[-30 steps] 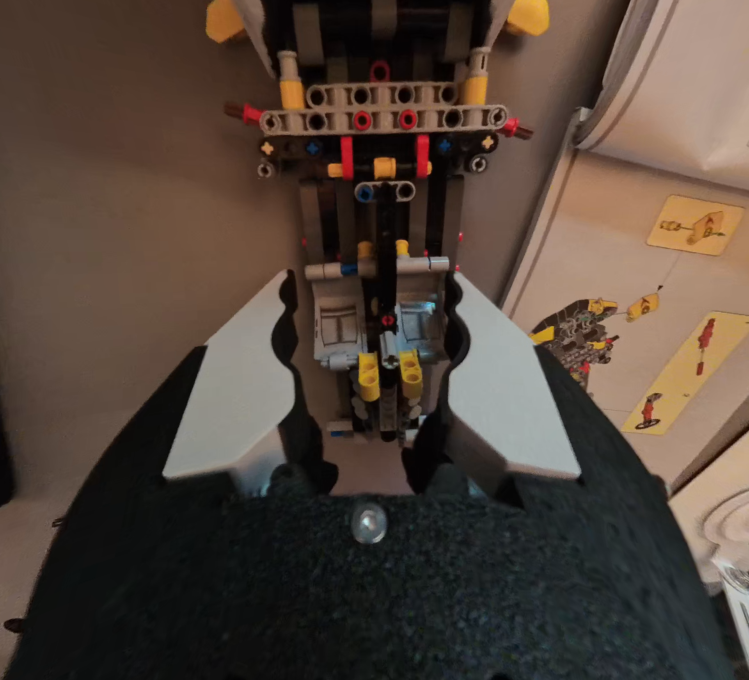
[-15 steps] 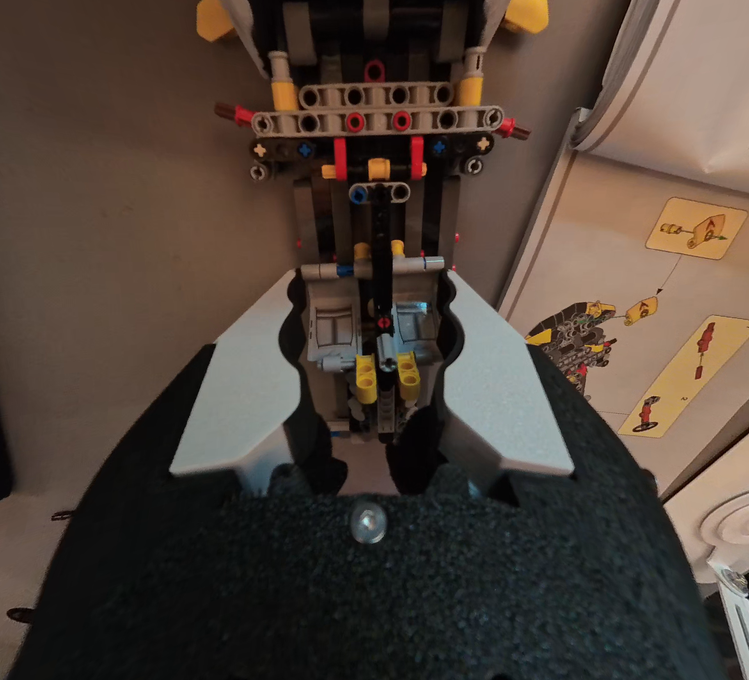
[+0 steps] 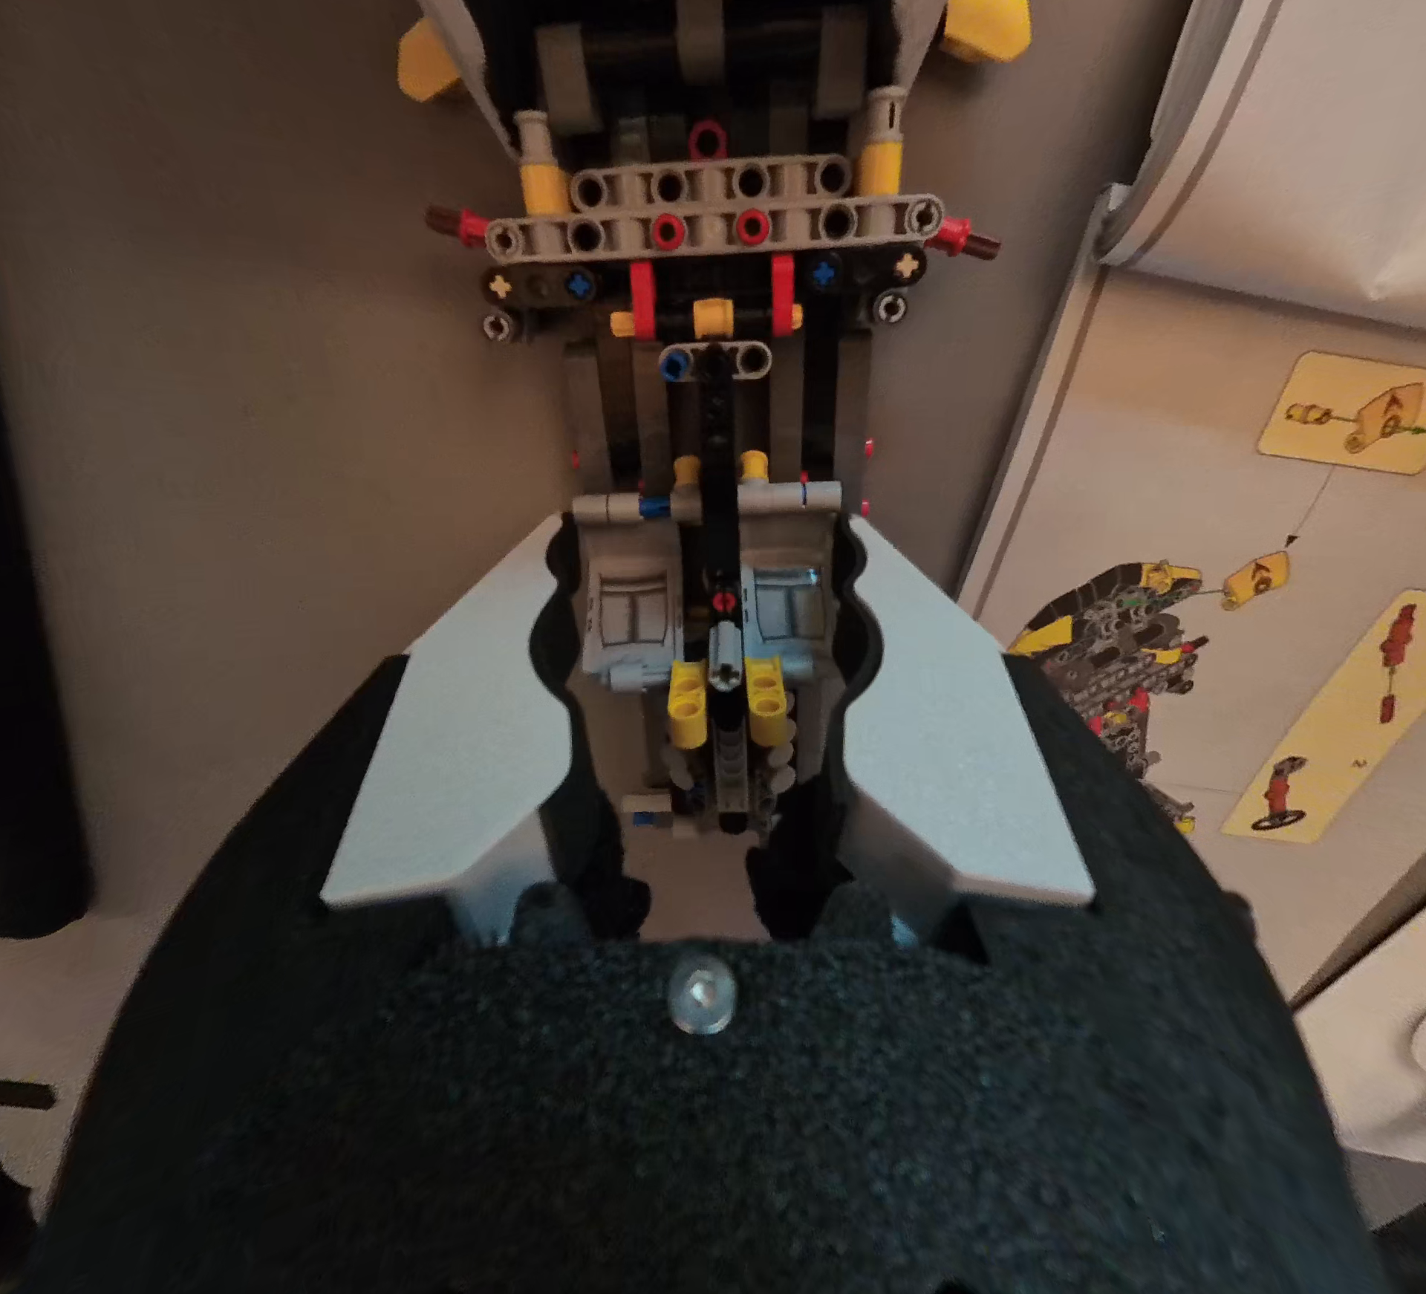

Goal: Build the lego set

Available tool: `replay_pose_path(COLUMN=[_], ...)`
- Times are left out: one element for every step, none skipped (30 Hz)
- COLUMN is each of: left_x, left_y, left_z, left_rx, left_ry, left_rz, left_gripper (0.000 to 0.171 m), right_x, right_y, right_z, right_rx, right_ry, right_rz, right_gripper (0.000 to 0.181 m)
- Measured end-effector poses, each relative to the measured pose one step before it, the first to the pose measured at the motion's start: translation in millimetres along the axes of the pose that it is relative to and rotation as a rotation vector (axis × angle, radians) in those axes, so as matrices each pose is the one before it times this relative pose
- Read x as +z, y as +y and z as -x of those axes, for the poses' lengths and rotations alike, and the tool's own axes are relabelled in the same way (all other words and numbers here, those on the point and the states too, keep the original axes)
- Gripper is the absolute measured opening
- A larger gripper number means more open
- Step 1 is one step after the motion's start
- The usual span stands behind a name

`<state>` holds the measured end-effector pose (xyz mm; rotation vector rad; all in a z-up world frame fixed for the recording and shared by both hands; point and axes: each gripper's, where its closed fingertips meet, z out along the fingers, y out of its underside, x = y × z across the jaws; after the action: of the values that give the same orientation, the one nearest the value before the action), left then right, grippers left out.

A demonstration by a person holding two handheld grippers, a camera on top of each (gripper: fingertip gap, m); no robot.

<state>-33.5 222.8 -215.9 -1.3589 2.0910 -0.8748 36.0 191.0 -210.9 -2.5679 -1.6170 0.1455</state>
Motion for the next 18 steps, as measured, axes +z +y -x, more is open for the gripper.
replay_pose_path(left_x=[0.07, 0.03, 0.00, 0.03, -0.01, 0.03, 0.07, 0.07, 0.14, 0.04, -0.06, 0.03, 0.08, 0.08, 0.02, 0.02, 0.02, -0.04], left_y=[-0.01, -0.01, 0.00, -0.03, -0.14, -0.04, -0.10, -0.10, -0.15, -0.06, 0.03, -0.05, -0.08, 0.09, 0.03, 0.00, -0.03, 0.02], left_z=[0.01, 0.01, 0.01, 0.03, -0.02, -0.04, -0.05, 0.01, -0.04, -0.05, -0.01, -0.01, 0.01, -0.05, 0.08, 0.06, -0.03, 0.02], left_rx=[-0.0016, -0.0008, -0.0003, 0.0000, 0.0005, -0.0001, 0.0005, 0.0007, 0.0001, -0.0003, 0.0000, 0.0005, -0.0005, -0.0017, -0.0021, -0.0006, 0.0002, 0.0007], left_ry=[0.0010, 0.0005, -0.0002, -0.0009, -0.0009, -0.0004, -0.0007, -0.0010, -0.0007, -0.0004, -0.0002, -0.0003, 0.0000, 0.0010, 0.0016, 0.0008, -0.0003, -0.0007], left_rz=[0.00034, 0.00015, -0.00003, -0.00003, -0.00009, -0.00010, -0.00026, -0.00031, -0.00024, -0.00022, -0.00019, -0.00015, -0.00012, 0.00014, 0.00026, 0.00001, 0.00002, -0.00008], left_gripper=[0.065, 0.065, 0.065, 0.065, 0.065, 0.065, 0.065, 0.065, 0.065, 0.065, 0.065, 0.065, 0.065, 0.065, 0.065, 0.065, 0.065, 0.065], right_x=[-1.02, -0.51, -0.06, 0.33, 0.28, 0.49, 1.01, 1.14, 0.80, 0.36, 0.04, -0.18, 0.01, 0.19, -0.17, 0.11, -0.11, -0.15], right_y=[-0.49, -0.05, 1.18, 0.88, -0.30, -0.89, -0.79, -1.15, -2.17, -2.11, -1.21, -0.75, 0.33, 0.23, -0.03, -0.01, -0.23, 0.11], right_z=[1.01, 0.22, -0.44, -0.33, -1.70, -0.73, 0.68, 0.67, 0.78, 0.54, -0.15, -1.36, -0.76, 0.00, -0.06, -0.11, 0.02, 0.10], right_rx=[0.0036, 0.0004, -0.0066, -0.0135, -0.0150, -0.0134, -0.0104, -0.0109, -0.0114, -0.0121, -0.0122, -0.0114, -0.0084, 0.0025, 0.0045, 0.0035, 0.0026, 0.0003], right_ry=[0.0005, 0.0065, 0.0148, 0.0167, 0.0237, 0.0137, 0.0002, -0.0024, -0.0038, -0.0027, 0.0003, 0.0084, 0.0030, -0.0056, -0.0068, -0.0046, -0.0031, 0.0007], right_rz=[-0.0101, -0.0033, 0.0063, 0.0067, 0.0015, 0.0006, -0.0014, -0.0007, -0.0071, -0.0063, -0.0021, 0.0009, 0.0046, 0.0029, 0.0031, 0.0029, 0.0014, 0.0004], right_gripper=[0.068, 0.073, 0.079, 0.087, 0.090, 0.090, 0.088, 0.085, 0.081, 0.077, 0.071, 0.068, 0.067, 0.066, 0.066, 0.066, 0.066, 0.066])
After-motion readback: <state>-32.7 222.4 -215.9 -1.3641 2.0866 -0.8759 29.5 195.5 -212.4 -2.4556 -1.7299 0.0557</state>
